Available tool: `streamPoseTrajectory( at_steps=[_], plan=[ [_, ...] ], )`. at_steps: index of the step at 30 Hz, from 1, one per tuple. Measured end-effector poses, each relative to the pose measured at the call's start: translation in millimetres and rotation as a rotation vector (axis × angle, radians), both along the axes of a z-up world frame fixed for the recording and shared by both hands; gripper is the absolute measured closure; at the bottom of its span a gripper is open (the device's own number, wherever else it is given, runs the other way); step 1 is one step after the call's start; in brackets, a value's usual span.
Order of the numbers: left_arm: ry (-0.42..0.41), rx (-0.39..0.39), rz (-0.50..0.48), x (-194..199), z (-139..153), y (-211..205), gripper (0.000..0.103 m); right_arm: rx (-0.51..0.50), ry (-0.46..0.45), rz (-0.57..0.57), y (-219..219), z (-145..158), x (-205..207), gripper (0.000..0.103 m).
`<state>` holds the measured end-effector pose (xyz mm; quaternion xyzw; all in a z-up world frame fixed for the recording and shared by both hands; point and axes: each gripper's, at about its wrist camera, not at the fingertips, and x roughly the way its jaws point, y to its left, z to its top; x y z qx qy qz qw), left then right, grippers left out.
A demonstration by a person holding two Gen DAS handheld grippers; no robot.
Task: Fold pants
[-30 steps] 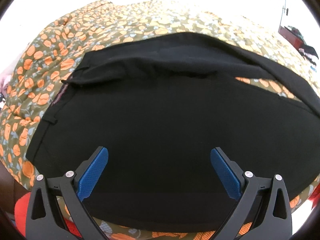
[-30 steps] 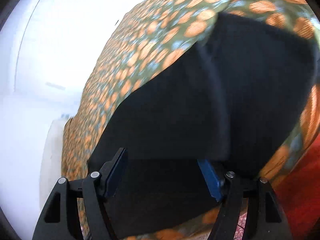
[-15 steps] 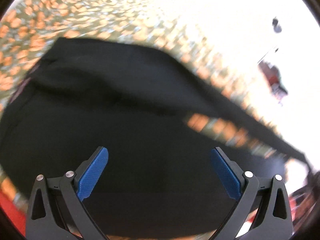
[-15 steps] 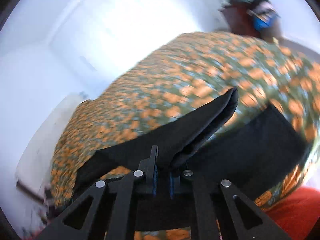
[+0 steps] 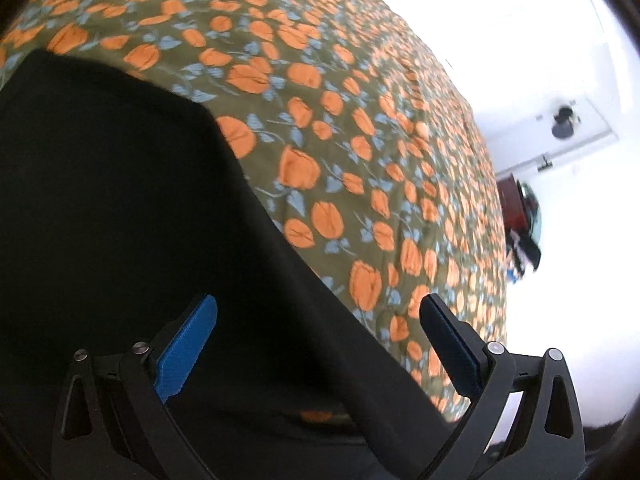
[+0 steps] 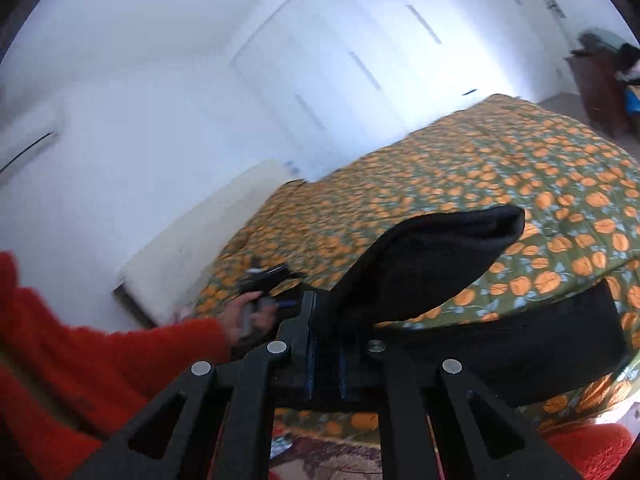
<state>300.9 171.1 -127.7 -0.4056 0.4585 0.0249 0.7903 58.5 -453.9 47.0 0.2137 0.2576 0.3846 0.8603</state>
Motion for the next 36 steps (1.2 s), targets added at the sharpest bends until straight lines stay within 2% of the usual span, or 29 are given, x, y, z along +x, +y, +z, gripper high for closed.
streamPoseTrajectory(
  at_steps=[1, 2, 3, 4, 7, 9, 10, 13, 15, 17, 19, 21, 23, 24, 26, 28, 29, 32, 36],
  plan=[
    [0.002, -0.017, 0.016, -1.8, -3.9, 5.3, 0.029, 0.017, -0.001, 0.027, -3.6, -0.4, -1.9, 0.094],
    [0.007, -0.056, 0.02, -0.9, -10.4, 13.9, 0.068, 0.034, -0.002, 0.05, -7.6, -1.2, -3.9, 0.094],
    [0.012, -0.107, 0.018, -1.7, -16.3, 20.2, 0.086, 0.047, 0.003, 0.071, -12.4, -3.7, -1.9, 0.094],
    [0.006, -0.171, 0.017, -4.4, -21.9, 25.9, 0.097, 0.054, 0.006, 0.082, -16.0, -5.7, -0.4, 0.094],
    [-0.054, -0.169, 0.036, -19.0, -10.4, 32.6, 0.099, 0.06, 0.016, 0.098, -21.1, -12.0, 1.0, 0.094],
    [-0.107, -0.149, 0.034, -32.7, 13.8, 35.2, 0.099, 0.029, 0.053, 0.046, -22.7, -20.9, 8.1, 0.094],
    [-0.142, -0.134, 0.029, -39.4, 29.1, 37.7, 0.099, -0.019, 0.088, -0.013, -24.0, -29.3, 19.2, 0.094],
    [-0.293, -0.02, 0.036, -77.1, 96.0, 44.2, 0.099, -0.139, 0.097, -0.091, -18.4, -37.0, 50.8, 0.094],
    [-0.374, 0.067, 0.053, -114.6, 132.3, 43.9, 0.098, -0.121, 0.046, -0.08, -12.0, -24.1, 71.2, 0.094],
    [-0.409, 0.136, 0.064, -163.8, 147.1, 37.6, 0.096, -0.083, 0.006, -0.051, -8.2, -9.9, 82.4, 0.094],
    [-0.375, 0.144, 0.063, -206.7, 128.0, 24.7, 0.096, -0.101, 0.032, -0.045, -8.5, -9.9, 95.6, 0.094],
    [-0.249, 0.126, 0.035, -232.3, 80.6, 4.6, 0.096, -0.213, 0.15, -0.073, -11.2, -33.2, 112.3, 0.094],
    [-0.073, 0.1, -0.03, -243.4, 18.8, -17.9, 0.096, -0.388, 0.325, -0.139, -20.4, -79.9, 124.7, 0.094],
    [-0.022, 0.086, -0.041, -244.1, -0.7, -24.9, 0.096, -0.476, 0.431, -0.181, -28.6, -111.6, 129.3, 0.094],
    [0.045, 0.046, -0.069, -241.6, -22.6, -34.4, 0.098, -0.532, 0.594, -0.242, -47.4, -161.3, 132.1, 0.094],
    [0.027, 0.066, -0.1, -232.2, -17.3, -35.6, 0.098, -0.52, 0.648, -0.287, -59.7, -182.2, 130.0, 0.094],
    [0.012, 0.082, -0.114, -229.4, -14.2, -38.3, 0.097, -0.474, 0.672, -0.301, -66.8, -187.4, 128.5, 0.094],
    [-0.002, 0.114, -0.135, -221.0, -15.7, -41.4, 0.097, -0.406, 0.632, -0.324, -77.0, -179.2, 124.4, 0.094],
    [0.012, 0.102, -0.128, -218.4, -21.9, -41.6, 0.097, -0.333, 0.614, -0.321, -82.3, -175.4, 116.6, 0.092]
  ],
)
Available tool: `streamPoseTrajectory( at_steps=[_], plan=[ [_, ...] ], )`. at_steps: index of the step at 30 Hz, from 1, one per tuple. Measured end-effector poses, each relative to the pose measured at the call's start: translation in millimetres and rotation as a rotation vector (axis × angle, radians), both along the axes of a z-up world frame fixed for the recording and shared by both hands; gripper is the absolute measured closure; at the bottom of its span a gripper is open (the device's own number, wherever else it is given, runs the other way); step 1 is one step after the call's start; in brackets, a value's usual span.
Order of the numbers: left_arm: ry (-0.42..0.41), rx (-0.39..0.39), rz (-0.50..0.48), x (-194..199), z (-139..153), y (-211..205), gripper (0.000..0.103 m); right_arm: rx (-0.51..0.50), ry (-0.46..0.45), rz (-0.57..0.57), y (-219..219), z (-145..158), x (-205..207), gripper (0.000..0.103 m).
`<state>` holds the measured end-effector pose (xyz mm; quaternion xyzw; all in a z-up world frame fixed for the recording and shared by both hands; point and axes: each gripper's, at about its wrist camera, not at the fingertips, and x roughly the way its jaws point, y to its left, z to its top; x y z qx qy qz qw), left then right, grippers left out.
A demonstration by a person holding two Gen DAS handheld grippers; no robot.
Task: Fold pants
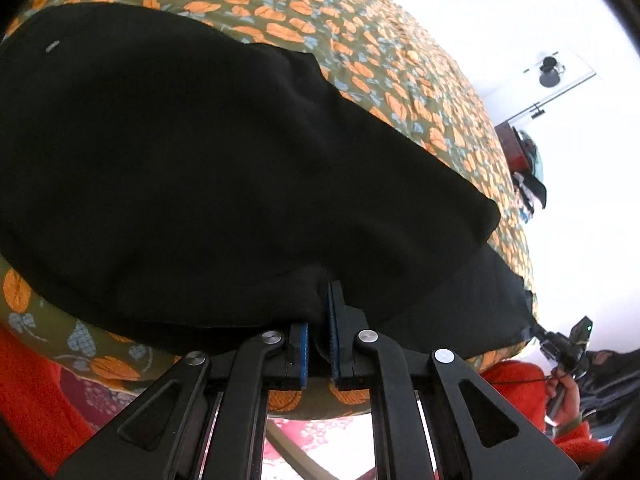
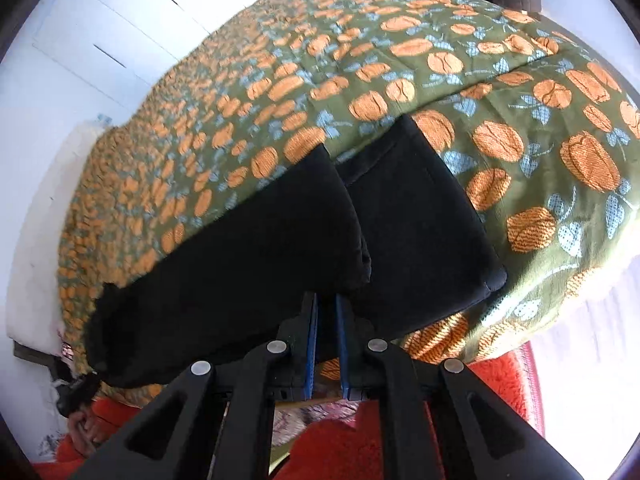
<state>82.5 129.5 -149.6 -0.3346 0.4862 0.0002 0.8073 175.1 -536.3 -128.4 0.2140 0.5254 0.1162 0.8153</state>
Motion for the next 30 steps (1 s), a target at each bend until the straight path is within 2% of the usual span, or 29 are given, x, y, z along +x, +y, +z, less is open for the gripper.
streamPoseTrajectory(
  at_steps=[2, 3, 4, 8, 10, 11, 13, 14, 17, 18, 19, 20, 29, 30],
  plan=[
    [-0.001, 0.01, -0.006, 0.4, 4.3, -0.4, 0.097, 0.023, -0.022, 0.02, 1.1, 4.4, -0.4, 0.08],
    [-0.002, 0.014, -0.009, 0.5, 5.0, -0.5, 0.097, 0.029, -0.024, 0.026, 3.3, 7.3, 1.3, 0.069],
    [-0.002, 0.015, -0.011, -5.5, 6.1, -0.7, 0.097, 0.039, -0.026, 0.029, 3.0, 7.4, 2.4, 0.064],
    [0.004, 0.022, -0.015, -1.2, 2.7, -10.4, 0.097, 0.136, -0.025, -0.025, -11.8, 4.3, 7.1, 0.062],
    [0.005, 0.03, -0.019, -0.8, 1.4, -13.1, 0.097, 0.161, 0.029, -0.057, -16.7, -4.7, 12.3, 0.063],
    [0.006, 0.035, -0.021, 0.5, 1.8, -16.3, 0.097, 0.16, 0.067, -0.065, -16.7, -10.6, 15.7, 0.066],
    [0.004, 0.039, -0.026, 0.1, 3.0, -18.7, 0.097, 0.148, 0.091, -0.093, -18.0, -14.6, 18.1, 0.082],
    [0.004, 0.041, -0.027, 0.0, 2.8, -19.1, 0.097, 0.146, 0.087, -0.1, -18.6, -14.3, 18.4, 0.082],
    [0.005, 0.04, -0.028, -0.1, 2.3, -18.6, 0.097, 0.183, 0.058, -0.114, -21.6, -11.7, 14.7, 0.081],
    [0.005, 0.04, -0.028, 0.0, 2.2, -18.5, 0.097, 0.192, 0.059, -0.118, -22.9, -12.1, 13.8, 0.078],
    [0.005, 0.04, -0.029, 0.0, 1.9, -18.6, 0.097, 0.207, 0.063, -0.123, -23.9, -13.5, 13.3, 0.067],
    [0.006, 0.04, -0.03, 0.2, 1.7, -18.7, 0.097, 0.224, 0.067, -0.13, -25.9, -14.6, 13.2, 0.064],
    [0.011, 0.045, -0.032, 3.2, 0.6, -22.7, 0.097, 0.286, 0.106, -0.181, -31.3, -22.8, 23.6, 0.062],
    [0.011, 0.047, -0.032, 3.4, 0.8, -23.1, 0.097, 0.279, 0.109, -0.198, -31.9, -23.5, 24.5, 0.065]
  ],
)
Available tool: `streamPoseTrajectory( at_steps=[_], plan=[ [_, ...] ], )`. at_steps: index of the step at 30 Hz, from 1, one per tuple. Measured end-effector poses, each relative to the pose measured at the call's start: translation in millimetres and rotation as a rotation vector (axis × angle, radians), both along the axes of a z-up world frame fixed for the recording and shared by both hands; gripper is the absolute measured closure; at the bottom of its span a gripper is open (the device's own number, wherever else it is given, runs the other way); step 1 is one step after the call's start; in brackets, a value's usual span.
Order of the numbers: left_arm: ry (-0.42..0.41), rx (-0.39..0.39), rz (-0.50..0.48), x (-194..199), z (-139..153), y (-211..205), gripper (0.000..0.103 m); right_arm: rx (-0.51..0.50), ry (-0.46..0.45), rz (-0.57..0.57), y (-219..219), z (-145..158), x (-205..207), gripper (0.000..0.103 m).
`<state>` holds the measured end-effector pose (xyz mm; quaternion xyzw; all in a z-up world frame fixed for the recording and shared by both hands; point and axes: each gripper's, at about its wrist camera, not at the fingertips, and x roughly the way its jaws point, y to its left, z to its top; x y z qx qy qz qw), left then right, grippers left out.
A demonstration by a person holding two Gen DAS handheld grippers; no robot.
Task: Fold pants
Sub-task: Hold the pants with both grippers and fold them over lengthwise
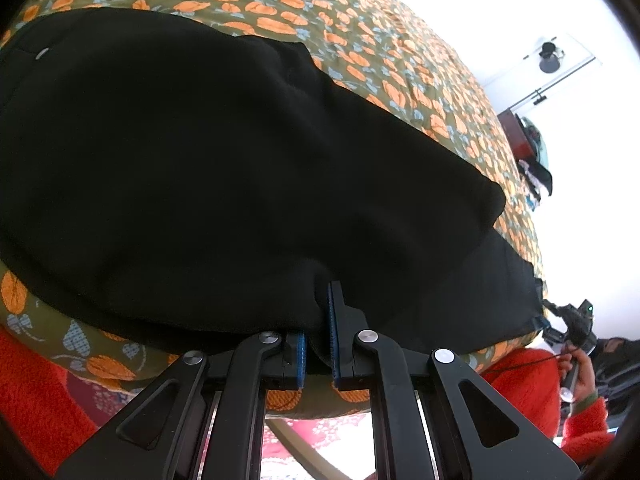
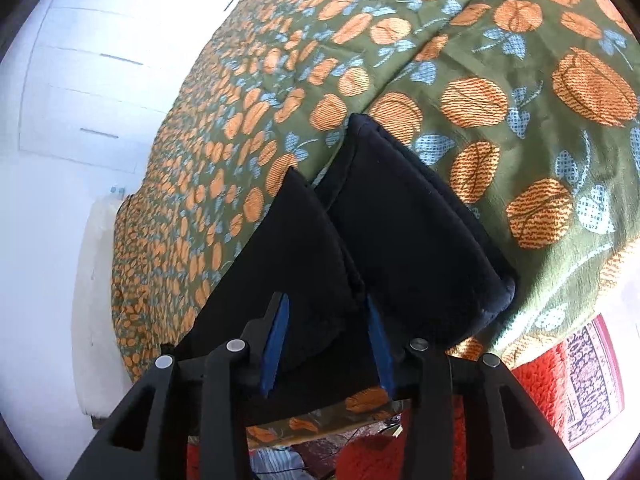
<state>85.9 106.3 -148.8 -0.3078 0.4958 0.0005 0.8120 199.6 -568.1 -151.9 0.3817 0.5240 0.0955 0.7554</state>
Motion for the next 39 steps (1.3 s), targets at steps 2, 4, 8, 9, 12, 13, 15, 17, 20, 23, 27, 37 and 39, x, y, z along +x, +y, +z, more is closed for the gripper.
streamPoseTrajectory(
  at_steps=[2, 4, 8, 9, 12, 13, 15, 17, 20, 23, 27, 37, 39],
  plan=[
    [-0.004, -0.002, -0.001, 0.1, 1.9, -2.1, 0.097, -0.046, 0.007, -0.038, -1.9, 1.5, -0.8, 0.09],
    [-0.021, -0.004, -0.011, -0.5, 6.7, -7.0, 0.095, -0.101, -0.024, -0.046, -0.6, 10.1, -4.9, 0.09],
    [-0.046, 0.012, -0.075, 6.7, 10.9, -25.1, 0.092, -0.246, -0.105, -0.073, 0.4, 33.5, -25.3, 0.09],
    [-0.04, 0.01, -0.087, 10.3, 8.3, -29.5, 0.092, -0.277, -0.112, -0.092, -2.9, 35.9, -30.7, 0.09],
    [-0.009, -0.002, -0.111, 19.4, -2.5, -38.0, 0.091, -0.31, -0.089, -0.146, -17.6, 33.3, -36.6, 0.09],
    [0.003, 0.004, -0.12, 21.4, -5.4, -40.5, 0.091, -0.315, -0.082, -0.153, -21.6, 32.0, -37.4, 0.09],
    [0.012, 0.008, -0.129, 21.6, -7.4, -42.2, 0.09, -0.317, -0.061, -0.167, -28.7, 29.6, -38.2, 0.09],
    [0.008, -0.006, -0.124, 20.9, -5.4, -40.0, 0.09, -0.327, -0.055, -0.165, -29.6, 28.7, -37.5, 0.09],
    [0.004, -0.019, -0.117, 18.6, -3.8, -36.3, 0.089, -0.357, -0.053, -0.156, -26.3, 30.4, -35.8, 0.09],
    [0.001, -0.014, -0.12, 16.0, -2.6, -35.1, 0.088, -0.356, -0.053, -0.156, -26.0, 29.9, -35.1, 0.09],
    [0.002, -0.018, -0.12, 14.9, -2.5, -33.6, 0.088, -0.35, -0.05, -0.158, -26.3, 28.2, -35.9, 0.09],
    [0.018, -0.004, -0.138, 4.5, 2.1, -30.9, 0.099, -0.36, -0.039, -0.151, -23.7, 26.3, -35.2, 0.09],
    [0.028, 0.001, -0.139, 2.0, 2.6, -30.8, 0.099, -0.363, -0.036, -0.144, -21.9, 25.9, -33.7, 0.09]
  ],
)
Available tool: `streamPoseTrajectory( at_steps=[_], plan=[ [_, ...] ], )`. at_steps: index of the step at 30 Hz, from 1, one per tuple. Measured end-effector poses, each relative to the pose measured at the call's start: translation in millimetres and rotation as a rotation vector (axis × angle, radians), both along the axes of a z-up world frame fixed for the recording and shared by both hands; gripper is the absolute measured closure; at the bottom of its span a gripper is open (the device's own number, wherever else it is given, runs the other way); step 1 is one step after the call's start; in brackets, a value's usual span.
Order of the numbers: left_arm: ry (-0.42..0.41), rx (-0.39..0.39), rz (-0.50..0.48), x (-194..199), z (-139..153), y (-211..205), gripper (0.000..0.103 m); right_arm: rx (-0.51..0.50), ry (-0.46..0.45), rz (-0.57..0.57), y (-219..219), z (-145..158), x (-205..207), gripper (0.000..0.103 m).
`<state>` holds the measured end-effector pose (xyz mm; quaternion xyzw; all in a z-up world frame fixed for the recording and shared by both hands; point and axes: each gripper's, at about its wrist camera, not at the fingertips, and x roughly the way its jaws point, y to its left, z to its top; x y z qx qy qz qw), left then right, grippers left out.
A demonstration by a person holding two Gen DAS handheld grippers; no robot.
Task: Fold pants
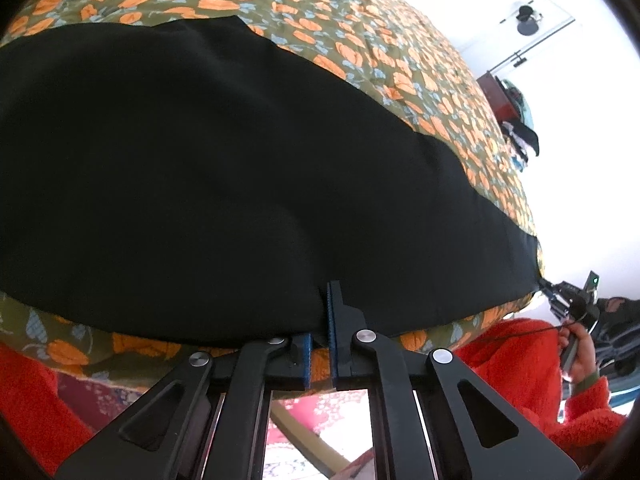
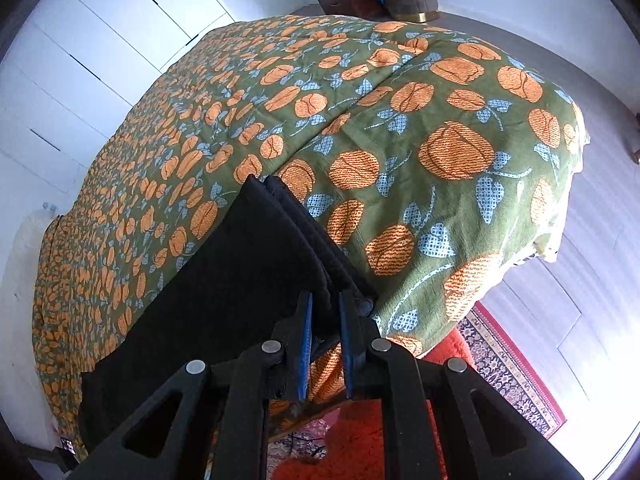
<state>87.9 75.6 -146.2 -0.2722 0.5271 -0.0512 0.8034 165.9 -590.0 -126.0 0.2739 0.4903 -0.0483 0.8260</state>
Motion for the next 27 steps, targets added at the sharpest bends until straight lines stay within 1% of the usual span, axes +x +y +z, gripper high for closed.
streamPoseTrajectory(
  at_steps=[5, 7, 8, 9, 10, 11, 12, 13, 14, 15, 16, 17, 18, 19, 20, 22, 24, 25, 26, 27],
  plan=[
    [0.025, 0.023, -0.004, 0.0, -2.1, -1.3, 0.1, -0.013, 0.006, 0.009, 4.5, -0.1, 2.5, 0.09],
    [0.048, 0.04, -0.007, 1.6, -5.9, -3.0, 0.097, -0.016, 0.008, 0.01, 5.8, -0.3, 3.2, 0.09],
    [0.06, 0.056, -0.009, 2.3, -7.0, -4.2, 0.09, -0.016, 0.008, 0.01, 6.0, -0.4, 3.4, 0.09],
    [0.073, 0.094, -0.008, 2.0, -6.3, -5.8, 0.085, -0.016, 0.009, 0.01, 6.4, -0.5, 4.3, 0.09],
    [0.081, 0.126, -0.007, 1.6, -3.9, -8.8, 0.073, -0.014, 0.01, 0.009, 6.5, -0.7, 4.4, 0.09],
    [0.09, 0.151, -0.009, -0.5, -1.5, -10.3, 0.054, -0.008, 0.009, 0.006, 5.8, -1.0, 4.0, 0.089],
    [0.098, 0.165, -0.013, -3.9, 2.2, -10.8, 0.046, -0.001, 0.006, 0.001, 4.9, -0.8, 3.4, 0.088],
    [0.109, 0.172, -0.011, -10.6, 8.1, -10.0, 0.033, 0.011, -0.008, -0.009, 3.0, 0.7, 0.9, 0.083],
    [0.113, 0.174, -0.004, -16.6, 13.1, -8.6, 0.031, 0.009, -0.03, -0.026, 1.1, 4.7, -3.8, 0.078],
    [0.114, 0.173, 0.003, -23.4, 19.2, -6.5, 0.031, -0.007, -0.058, -0.05, -1.0, 10.6, -9.9, 0.061],
    [0.107, 0.175, 0.011, -31.3, 27.1, -4.4, 0.031, -0.03, -0.112, -0.086, -3.5, 20.3, -20.1, 0.044],
    [0.083, 0.186, 0.027, -38.7, 37.0, -1.2, 0.031, -0.055, -0.156, -0.115, -4.7, 28.2, -28.2, 0.041],
    [0.033, 0.209, 0.054, -44.6, 50.7, 4.4, 0.031, -0.098, -0.214, -0.157, -5.1, 39.9, -40.3, 0.04],
    [-0.012, 0.234, 0.077, -45.7, 60.6, 10.7, 0.03, -0.12, -0.242, -0.17, -4.2, 46.0, -45.3, 0.04],
    [-0.047, 0.256, 0.099, -44.5, 68.2, 16.0, 0.026, -0.159, -0.281, -0.175, 0.5, 55.4, -51.7, 0.04],
    [-0.117, 0.304, 0.144, -30.6, 78.9, 33.3, 0.018, -0.204, -0.305, -0.132, 12.9, 65.0, -50.2, 0.04],
    [-0.152, 0.328, 0.162, -13.4, 75.5, 47.1, 0.018, -0.235, -0.295, 0.01, 40.1, 71.5, -32.8, 0.04],
    [-0.162, 0.348, 0.166, -3.8, 68.7, 52.8, 0.019, -0.22, -0.291, 0.091, 55.1, 72.1, -22.2, 0.04],
    [-0.155, 0.381, 0.167, 4.5, 58.3, 56.4, 0.02, -0.198, -0.292, 0.15, 68.1, 72.1, -14.9, 0.04],
    [-0.131, 0.413, 0.162, 12.1, 47.7, 59.5, 0.021, -0.17, -0.282, 0.216, 82.1, 70.0, -5.6, 0.04]
  ],
)
